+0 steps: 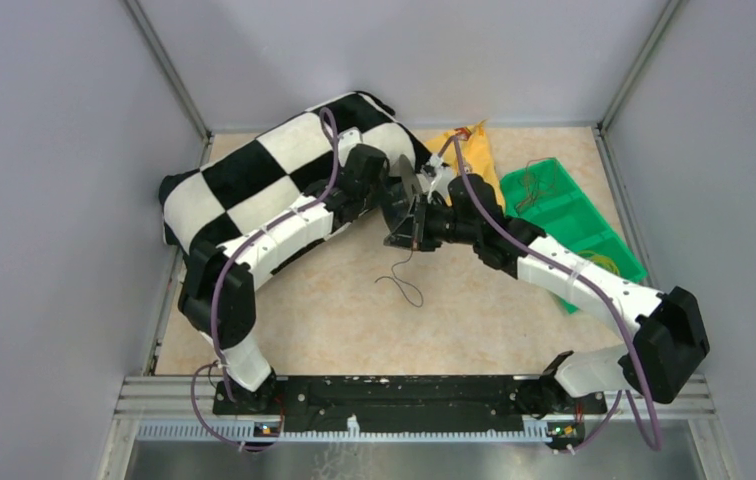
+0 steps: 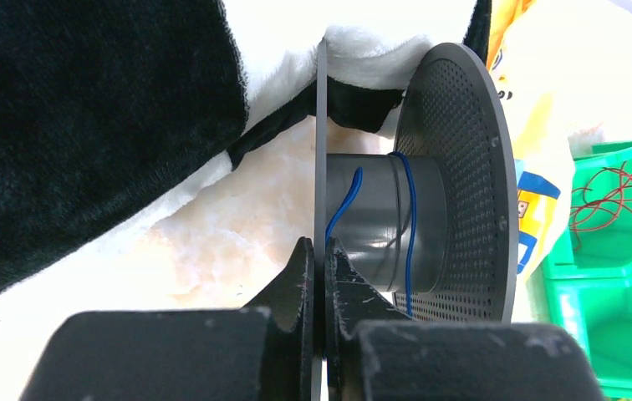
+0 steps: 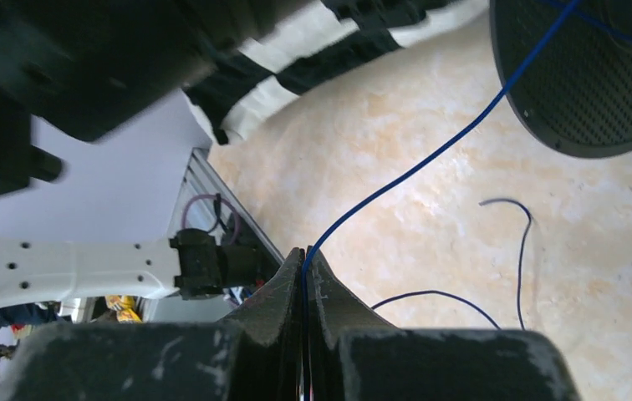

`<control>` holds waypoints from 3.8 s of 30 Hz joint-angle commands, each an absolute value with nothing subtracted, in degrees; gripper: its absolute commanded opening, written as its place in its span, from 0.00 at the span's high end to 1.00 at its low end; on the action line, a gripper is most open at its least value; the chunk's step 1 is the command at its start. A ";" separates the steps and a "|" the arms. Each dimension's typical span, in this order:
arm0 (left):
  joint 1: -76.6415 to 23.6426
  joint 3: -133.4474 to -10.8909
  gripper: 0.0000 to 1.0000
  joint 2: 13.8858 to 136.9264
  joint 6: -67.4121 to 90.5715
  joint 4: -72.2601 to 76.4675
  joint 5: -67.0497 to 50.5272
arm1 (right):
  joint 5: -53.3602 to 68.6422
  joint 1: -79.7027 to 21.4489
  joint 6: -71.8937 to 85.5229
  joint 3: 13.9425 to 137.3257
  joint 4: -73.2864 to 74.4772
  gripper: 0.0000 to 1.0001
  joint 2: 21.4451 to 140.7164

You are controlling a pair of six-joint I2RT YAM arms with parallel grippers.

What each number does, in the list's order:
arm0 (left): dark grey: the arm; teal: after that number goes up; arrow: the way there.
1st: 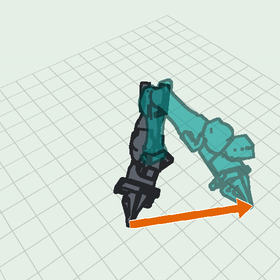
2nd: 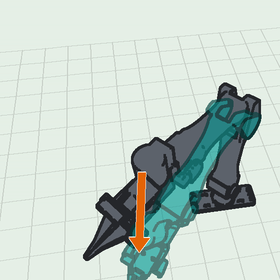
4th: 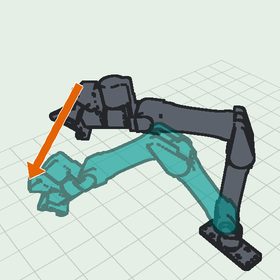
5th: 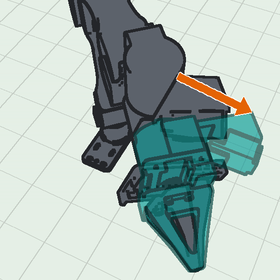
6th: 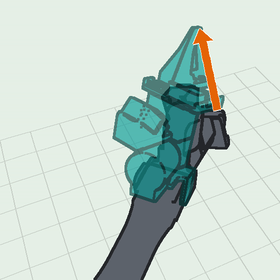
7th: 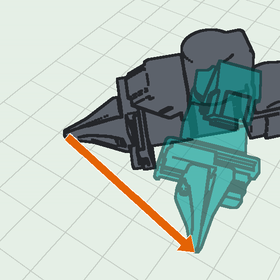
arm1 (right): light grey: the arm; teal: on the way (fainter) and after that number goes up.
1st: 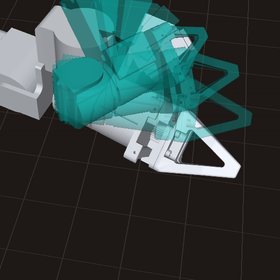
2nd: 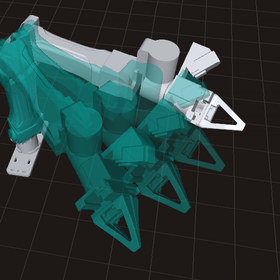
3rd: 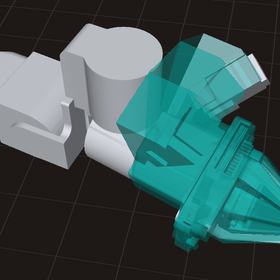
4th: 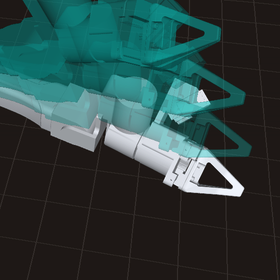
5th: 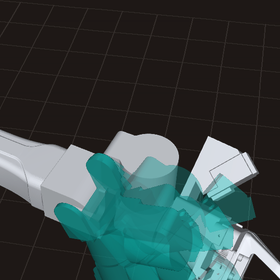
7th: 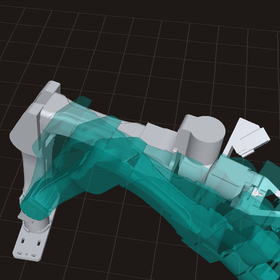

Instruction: Wrap the cables

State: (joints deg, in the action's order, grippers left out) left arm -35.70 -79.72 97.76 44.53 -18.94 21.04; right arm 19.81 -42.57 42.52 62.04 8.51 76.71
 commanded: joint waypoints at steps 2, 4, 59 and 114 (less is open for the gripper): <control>-33.24 -82.09 1.00 97.27 51.01 -20.02 15.64 | 17.54 -43.02 40.96 58.70 9.01 1.00 74.88; -32.50 -83.00 1.00 96.36 52.59 -20.59 13.78 | 17.17 -43.02 40.09 58.13 9.53 1.00 74.97; -17.14 -87.68 1.00 83.20 73.21 -14.27 -19.53 | -6.52 -41.37 36.88 13.79 -50.99 0.01 64.28; -26.75 -72.71 1.00 73.59 -5.39 -22.72 -50.53 | 1.99 -19.70 23.35 50.55 2.73 1.00 62.68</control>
